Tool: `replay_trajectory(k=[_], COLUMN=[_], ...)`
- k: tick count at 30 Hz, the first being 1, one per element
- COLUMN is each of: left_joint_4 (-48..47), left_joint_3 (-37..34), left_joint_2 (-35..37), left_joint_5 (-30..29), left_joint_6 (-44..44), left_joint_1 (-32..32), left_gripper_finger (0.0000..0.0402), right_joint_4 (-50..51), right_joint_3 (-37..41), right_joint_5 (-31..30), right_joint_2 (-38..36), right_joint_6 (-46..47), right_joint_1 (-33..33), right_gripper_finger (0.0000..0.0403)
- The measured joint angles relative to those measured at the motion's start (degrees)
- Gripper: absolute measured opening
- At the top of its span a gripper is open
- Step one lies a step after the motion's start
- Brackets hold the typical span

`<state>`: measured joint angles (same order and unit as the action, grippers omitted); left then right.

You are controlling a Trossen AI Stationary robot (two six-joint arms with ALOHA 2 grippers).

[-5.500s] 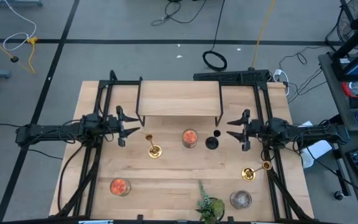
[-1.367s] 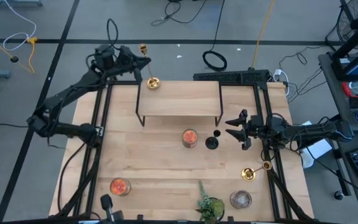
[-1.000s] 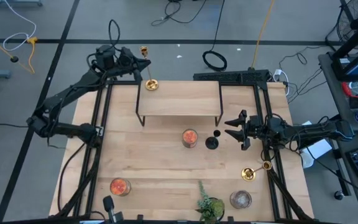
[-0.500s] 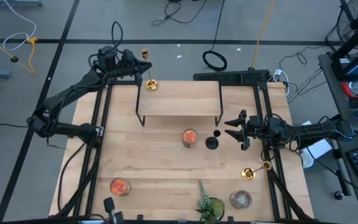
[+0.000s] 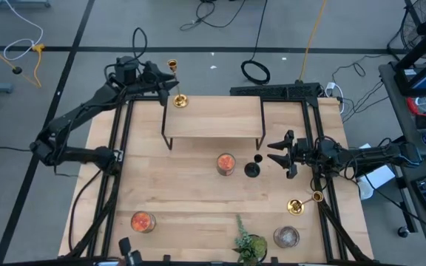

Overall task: Pick & Place candle stick holders
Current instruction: Put the black candle holder on the shelf aligned with the other gold candle holder

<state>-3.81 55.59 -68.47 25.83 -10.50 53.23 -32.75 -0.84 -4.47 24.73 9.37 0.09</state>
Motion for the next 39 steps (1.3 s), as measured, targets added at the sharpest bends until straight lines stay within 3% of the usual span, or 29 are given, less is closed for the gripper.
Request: replay_trajectory(k=[6, 14, 17, 22, 28, 32, 39], left_joint_4=[-5.68, -15.74, -17.39, -17.53, -18.76, -17.58, -11.75], left_joint_3=[0.00, 0.00, 0.00, 0.00, -3.56, -8.35, -13.38], left_joint_2=[5.25, 14.52, 17.70, 20.99, 21.35, 21.36, 20.83], left_joint_5=[-3.55, -3.14, 1.80, 15.46, 25.96, 24.66, 14.33], left_joint_6=[-1.46, -0.84, 0.63, 0.83, -2.90, -5.19, -5.34], left_joint_1=[0.04, -1.59, -3.15, -7.19, -16.56, -24.21, -32.40], left_gripper_finger=[0.0154, 0.0152, 0.0152, 0.0152, 0.0152, 0.0152, 0.0152], right_joint_4=[-0.02, -0.02, -0.02, -0.05, 0.07, 0.55, -1.27], right_joint_3=[0.01, 0.01, 0.01, -0.50, -2.28, -2.39, -2.39], right_joint_5=[-0.17, -0.13, -0.02, 0.15, 0.22, 1.34, 3.02], right_joint_2=[0.00, 0.07, 0.13, 1.44, 6.05, 10.39, 16.67], right_joint_6=[0.00, -0.02, -0.73, -1.20, -2.49, -1.03, 0.38], right_joint_1=[-0.01, -0.02, 0.00, 0.03, 0.03, 0.01, 0.03], right_gripper_finger=[0.0187, 0.0187, 0.0187, 0.0187, 0.0187, 0.0187, 0.0187])
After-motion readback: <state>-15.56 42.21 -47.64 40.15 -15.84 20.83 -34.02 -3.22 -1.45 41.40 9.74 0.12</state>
